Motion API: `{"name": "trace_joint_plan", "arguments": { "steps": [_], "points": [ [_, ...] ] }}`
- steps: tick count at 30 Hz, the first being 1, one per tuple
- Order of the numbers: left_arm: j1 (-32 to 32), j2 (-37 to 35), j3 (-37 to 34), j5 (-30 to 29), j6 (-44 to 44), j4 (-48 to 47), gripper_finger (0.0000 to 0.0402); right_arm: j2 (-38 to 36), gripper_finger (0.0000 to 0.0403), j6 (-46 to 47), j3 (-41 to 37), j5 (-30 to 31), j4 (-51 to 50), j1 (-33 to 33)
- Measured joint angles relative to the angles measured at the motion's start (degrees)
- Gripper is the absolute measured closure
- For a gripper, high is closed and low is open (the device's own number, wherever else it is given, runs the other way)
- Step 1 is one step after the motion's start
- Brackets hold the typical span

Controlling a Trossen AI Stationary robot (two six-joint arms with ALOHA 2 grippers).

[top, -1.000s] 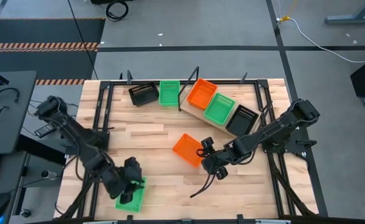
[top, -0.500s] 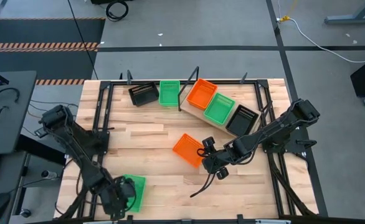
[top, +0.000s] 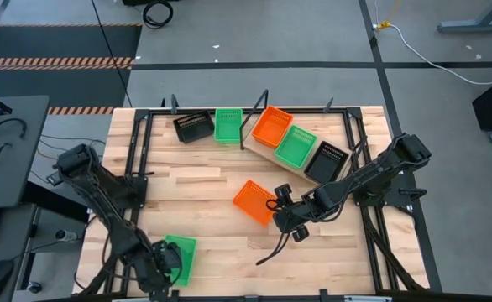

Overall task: Stack baskets on shelf by color
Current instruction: Stack the bottom green basket on top of the green basket on the shelf

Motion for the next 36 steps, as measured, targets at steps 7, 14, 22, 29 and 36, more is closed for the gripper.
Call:
{"name": "trace_joint_plan", "arguments": {
  "steps": [7,14,22,29,36],
  "points": [
    [0.0,4.0,0.0,1.8,1.0,4.8,0.0193,0.0,0.0172,0.0,0.0,0.0,-0.4,0.0],
    [0.4,8.8,0.0,2.1,5.6,3.4,0.0205,0.0,0.0172,0.0,0.0,0.0,-0.4,-0.1],
    [4.0,10.4,0.2,3.3,15.1,-1.7,0.0294,0.0,0.0172,0.1,0.0,0.0,-0.4,-0.1],
    [10.0,9.9,0.4,-1.9,25.4,-5.8,0.0392,0.0,0.0172,1.2,0.0,0.2,-0.5,-0.2],
    [17.0,10.1,8.1,-6.5,37.8,-21.0,0.0397,0.0,0.0172,3.3,0.0,1.6,-3.3,-0.1]
  ]
}}
